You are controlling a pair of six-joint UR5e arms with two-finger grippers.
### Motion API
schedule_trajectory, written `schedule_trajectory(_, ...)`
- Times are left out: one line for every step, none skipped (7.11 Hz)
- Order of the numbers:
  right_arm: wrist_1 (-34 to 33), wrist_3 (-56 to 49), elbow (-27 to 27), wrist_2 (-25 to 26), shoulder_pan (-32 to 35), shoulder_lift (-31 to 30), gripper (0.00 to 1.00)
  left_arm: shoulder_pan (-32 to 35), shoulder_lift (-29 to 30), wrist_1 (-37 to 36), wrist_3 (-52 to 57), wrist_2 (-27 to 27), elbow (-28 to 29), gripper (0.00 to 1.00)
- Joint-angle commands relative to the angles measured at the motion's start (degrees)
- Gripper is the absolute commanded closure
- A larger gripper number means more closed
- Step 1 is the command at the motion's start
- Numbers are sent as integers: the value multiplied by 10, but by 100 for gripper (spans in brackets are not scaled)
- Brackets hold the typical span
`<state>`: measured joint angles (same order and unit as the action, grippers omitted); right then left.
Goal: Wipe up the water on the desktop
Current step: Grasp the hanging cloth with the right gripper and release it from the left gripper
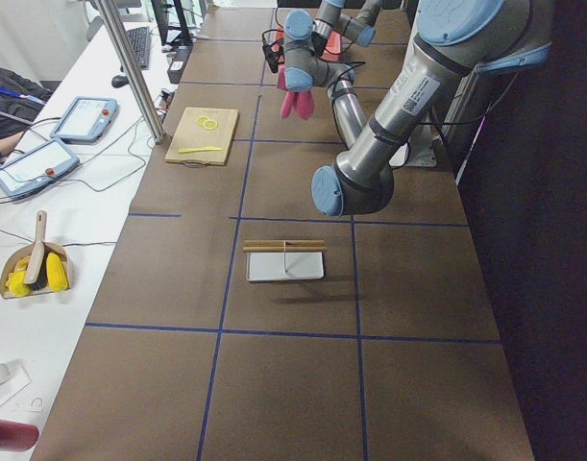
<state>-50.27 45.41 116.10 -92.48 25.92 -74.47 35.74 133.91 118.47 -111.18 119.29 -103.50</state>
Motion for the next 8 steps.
schedule_trajectory(1,0,0,20,-11,-1,6,-12,2,-1,0,-13,1,100)
schedule_trajectory(1,0,1,20,-11,-1,18,-12,1,-1,0,-13,1,100)
schedule_trajectory(1,0,1,20,-10,-1,42,-12,0,-1,0,-13,1,100)
schedule_trajectory(3,1,2,20,-10,-3,67,-12,0,0,1,-13,5,100)
schedule_trajectory(4,1,2,20,-10,-5,88,-12,-1,0,1,-13,8,100)
schedule_trajectory(4,3,3,19,-10,-5,98,-12,0,0,1,-13,8,100)
schedule_trajectory(5,5,3,17,-10,-4,100,-12,0,0,1,-13,8,100)
schedule_trajectory(5,7,3,17,-10,-3,100,-12,0,0,1,-13,8,100)
